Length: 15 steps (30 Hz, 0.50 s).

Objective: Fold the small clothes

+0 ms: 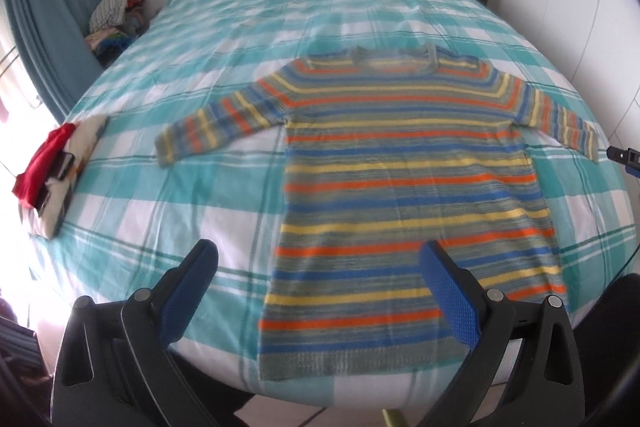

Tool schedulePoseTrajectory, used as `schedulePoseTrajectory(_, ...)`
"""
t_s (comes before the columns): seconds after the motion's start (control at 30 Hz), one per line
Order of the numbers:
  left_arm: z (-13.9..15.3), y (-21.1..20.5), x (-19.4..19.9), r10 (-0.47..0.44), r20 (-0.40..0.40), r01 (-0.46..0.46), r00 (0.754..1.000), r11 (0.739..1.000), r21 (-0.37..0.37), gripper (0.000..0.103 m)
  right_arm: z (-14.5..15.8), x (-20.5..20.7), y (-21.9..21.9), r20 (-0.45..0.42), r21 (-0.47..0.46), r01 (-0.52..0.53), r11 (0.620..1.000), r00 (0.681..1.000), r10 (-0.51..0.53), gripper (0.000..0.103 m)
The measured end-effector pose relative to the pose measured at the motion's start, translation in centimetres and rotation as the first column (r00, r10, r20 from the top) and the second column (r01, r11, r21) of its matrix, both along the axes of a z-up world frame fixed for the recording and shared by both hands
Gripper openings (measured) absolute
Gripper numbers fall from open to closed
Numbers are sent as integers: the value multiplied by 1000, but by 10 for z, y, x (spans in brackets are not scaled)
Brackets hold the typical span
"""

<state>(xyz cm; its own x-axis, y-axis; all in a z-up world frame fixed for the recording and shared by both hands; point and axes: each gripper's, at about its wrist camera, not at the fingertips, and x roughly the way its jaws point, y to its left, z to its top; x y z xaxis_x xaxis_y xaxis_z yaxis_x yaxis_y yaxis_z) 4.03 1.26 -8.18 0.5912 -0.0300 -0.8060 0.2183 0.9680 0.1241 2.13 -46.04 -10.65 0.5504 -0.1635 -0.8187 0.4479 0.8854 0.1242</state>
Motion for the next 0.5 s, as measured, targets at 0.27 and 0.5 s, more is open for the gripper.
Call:
schedulePoseTrajectory(0.27, -3, 3, 1, 21, -10, -21, 1000, 1000, 11, 101, 1, 7, 36, -14, -17, -84, 996, 996, 84, 90)
schedulePoseTrajectory(0.5, -6, 12, -3, -5, -9, 5, 1000, 1000, -9, 101, 2, 16, 23, 37, 119, -99, 988, 995, 95, 89)
